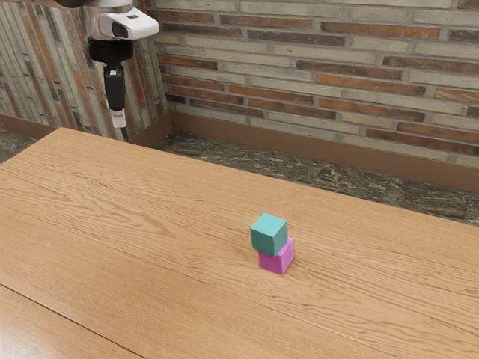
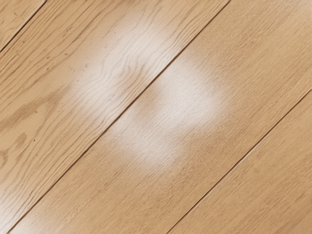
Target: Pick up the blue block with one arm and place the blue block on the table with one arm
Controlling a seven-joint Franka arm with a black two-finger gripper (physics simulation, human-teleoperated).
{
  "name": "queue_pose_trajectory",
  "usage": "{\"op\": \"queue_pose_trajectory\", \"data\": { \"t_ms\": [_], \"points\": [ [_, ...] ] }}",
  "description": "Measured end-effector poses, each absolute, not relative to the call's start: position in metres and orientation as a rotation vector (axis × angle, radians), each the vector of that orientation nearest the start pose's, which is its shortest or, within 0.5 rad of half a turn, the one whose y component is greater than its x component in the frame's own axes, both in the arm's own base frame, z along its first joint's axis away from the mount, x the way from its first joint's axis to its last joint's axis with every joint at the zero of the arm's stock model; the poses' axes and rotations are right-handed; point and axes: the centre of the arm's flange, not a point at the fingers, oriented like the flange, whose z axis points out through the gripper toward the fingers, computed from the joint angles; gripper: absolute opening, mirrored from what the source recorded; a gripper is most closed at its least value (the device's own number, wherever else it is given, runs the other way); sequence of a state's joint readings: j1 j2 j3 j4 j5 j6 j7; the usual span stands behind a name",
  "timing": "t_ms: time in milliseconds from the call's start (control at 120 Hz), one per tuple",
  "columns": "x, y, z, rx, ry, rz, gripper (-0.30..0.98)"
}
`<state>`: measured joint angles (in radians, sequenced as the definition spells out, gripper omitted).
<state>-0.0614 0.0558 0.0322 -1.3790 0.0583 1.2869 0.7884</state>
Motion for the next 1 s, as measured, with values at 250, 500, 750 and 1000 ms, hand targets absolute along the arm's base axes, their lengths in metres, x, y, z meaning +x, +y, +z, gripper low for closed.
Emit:
{"op": "queue_pose_trajectory", "data": {
  "t_ms": [250,500,750,1000],
  "points": [
    [0.541,-0.006,0.658,-2.888,1.228,0.248,0.69],
    [0.491,-0.010,0.774,-2.827,1.126,-0.059,0.68],
    [0.485,-0.120,0.665,-2.879,0.908,0.249,0.68],
    [0.537,-0.087,0.549,-2.986,0.423,0.263,0.69]
  ]
}}
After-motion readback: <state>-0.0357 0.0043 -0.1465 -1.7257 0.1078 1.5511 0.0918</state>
